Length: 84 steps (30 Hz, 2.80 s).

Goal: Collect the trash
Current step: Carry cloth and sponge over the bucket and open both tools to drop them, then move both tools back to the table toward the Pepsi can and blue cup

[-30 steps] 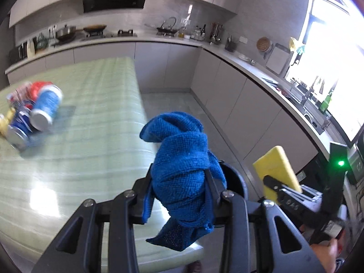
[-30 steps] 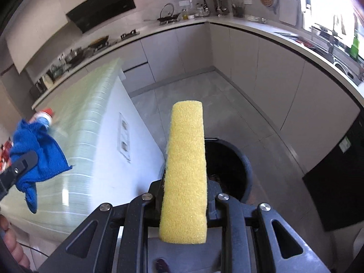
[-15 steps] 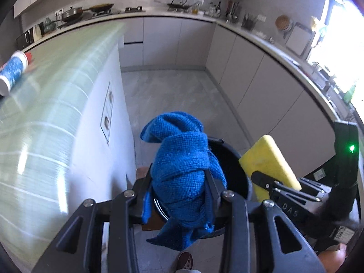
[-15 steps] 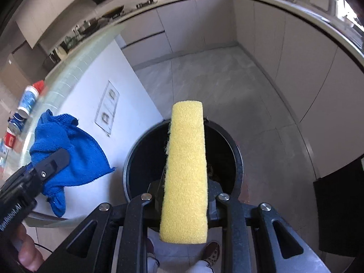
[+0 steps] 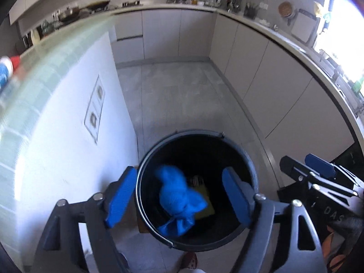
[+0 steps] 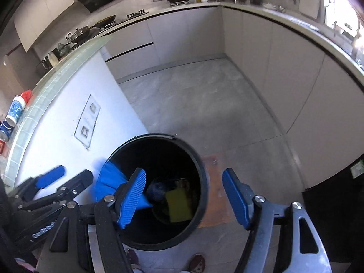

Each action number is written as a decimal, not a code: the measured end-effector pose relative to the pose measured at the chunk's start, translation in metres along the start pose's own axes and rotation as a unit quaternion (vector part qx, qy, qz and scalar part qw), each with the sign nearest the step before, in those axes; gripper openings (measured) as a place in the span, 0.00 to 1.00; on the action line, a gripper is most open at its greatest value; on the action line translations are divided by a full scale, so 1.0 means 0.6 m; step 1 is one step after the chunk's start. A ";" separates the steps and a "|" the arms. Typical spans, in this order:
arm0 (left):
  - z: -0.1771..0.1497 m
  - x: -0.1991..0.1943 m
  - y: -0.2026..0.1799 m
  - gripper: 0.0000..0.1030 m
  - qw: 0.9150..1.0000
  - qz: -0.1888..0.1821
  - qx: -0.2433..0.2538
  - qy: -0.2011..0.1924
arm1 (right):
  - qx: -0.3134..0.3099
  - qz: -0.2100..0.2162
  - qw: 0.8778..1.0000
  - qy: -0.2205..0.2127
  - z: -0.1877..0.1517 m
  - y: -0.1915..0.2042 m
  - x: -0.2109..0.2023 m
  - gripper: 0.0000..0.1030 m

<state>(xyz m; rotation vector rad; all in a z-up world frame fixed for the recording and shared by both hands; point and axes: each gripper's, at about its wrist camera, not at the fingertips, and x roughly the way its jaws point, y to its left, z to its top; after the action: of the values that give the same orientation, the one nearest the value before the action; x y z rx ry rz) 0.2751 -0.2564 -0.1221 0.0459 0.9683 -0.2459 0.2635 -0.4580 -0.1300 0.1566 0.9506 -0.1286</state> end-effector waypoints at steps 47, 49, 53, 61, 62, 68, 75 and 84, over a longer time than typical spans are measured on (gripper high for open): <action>0.034 -0.300 0.676 0.78 0.971 0.150 -0.143 -0.122 | -0.130 0.075 0.982 -0.115 0.071 0.801 -0.157 0.70; 0.042 -0.293 0.683 0.78 0.971 0.152 -0.139 -0.124 | -0.126 0.082 0.982 -0.111 0.088 0.803 -0.142 0.70; 0.070 -0.265 0.675 0.78 0.972 0.149 -0.135 -0.119 | -0.128 0.082 0.982 -0.113 0.113 0.802 -0.124 0.70; 0.102 -0.227 0.664 0.78 0.978 0.138 -0.119 -0.101 | -0.117 0.081 0.984 -0.107 0.150 0.794 -0.093 0.70; 0.107 -0.223 0.666 0.78 0.979 0.136 -0.116 -0.100 | -0.116 0.079 0.984 -0.107 0.154 0.794 -0.091 0.70; 0.128 -0.194 0.684 0.78 0.983 0.123 -0.108 -0.084 | -0.102 0.061 0.988 -0.102 0.175 0.803 -0.065 0.70; 0.141 -0.170 0.695 0.78 0.986 0.112 -0.099 -0.072 | -0.092 0.044 0.991 -0.090 0.189 0.817 -0.035 0.70; 0.150 -0.137 0.700 0.78 0.990 0.094 -0.096 -0.051 | -0.093 0.037 0.992 -0.080 0.199 0.827 -0.010 0.70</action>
<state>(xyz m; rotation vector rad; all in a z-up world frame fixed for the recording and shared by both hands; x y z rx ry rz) 0.3986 0.1537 -0.0334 -0.0514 0.8760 0.0199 0.4436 0.0066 -0.0188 0.0092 0.7905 0.0156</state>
